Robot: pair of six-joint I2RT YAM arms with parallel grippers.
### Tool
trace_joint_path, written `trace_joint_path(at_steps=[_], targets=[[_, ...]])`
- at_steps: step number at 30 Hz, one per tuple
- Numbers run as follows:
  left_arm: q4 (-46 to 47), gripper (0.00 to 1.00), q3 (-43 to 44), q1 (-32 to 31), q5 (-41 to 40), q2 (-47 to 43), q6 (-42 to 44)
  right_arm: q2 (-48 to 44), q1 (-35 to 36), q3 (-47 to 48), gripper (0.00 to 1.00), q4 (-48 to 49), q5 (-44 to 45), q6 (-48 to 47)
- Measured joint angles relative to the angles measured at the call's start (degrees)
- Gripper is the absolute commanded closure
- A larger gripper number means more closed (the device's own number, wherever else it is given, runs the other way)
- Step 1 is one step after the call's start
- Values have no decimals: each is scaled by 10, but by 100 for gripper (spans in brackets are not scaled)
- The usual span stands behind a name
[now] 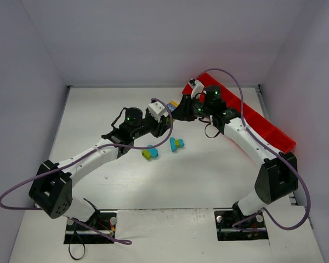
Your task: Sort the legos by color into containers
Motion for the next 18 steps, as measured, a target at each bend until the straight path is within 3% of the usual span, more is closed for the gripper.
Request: trace_joint_path(at_steps=[2, 4, 5, 7, 8, 14, 18], targets=[[3, 80, 0, 0, -1, 2, 0, 0, 0, 0, 100, 2, 1, 6], [3, 66, 0, 0, -2, 2, -1, 0, 0, -1, 100, 2, 2, 6], [3, 47, 0, 0, -1, 2, -2, 0, 0, -2, 100, 3, 2, 6], [5, 29, 0, 0, -5, 2, -6, 0, 0, -5, 100, 6, 5, 5], [7, 14, 0, 0, -8, 2, -9, 0, 0, -9, 100, 6, 11, 3], [-6, 13, 0, -1, -39, 1, -36, -13, -30, -44, 100, -10, 90, -12], [-37, 13, -14, -1, -71, -14, -61, -47, -92, -67, 100, -33, 204, -25]])
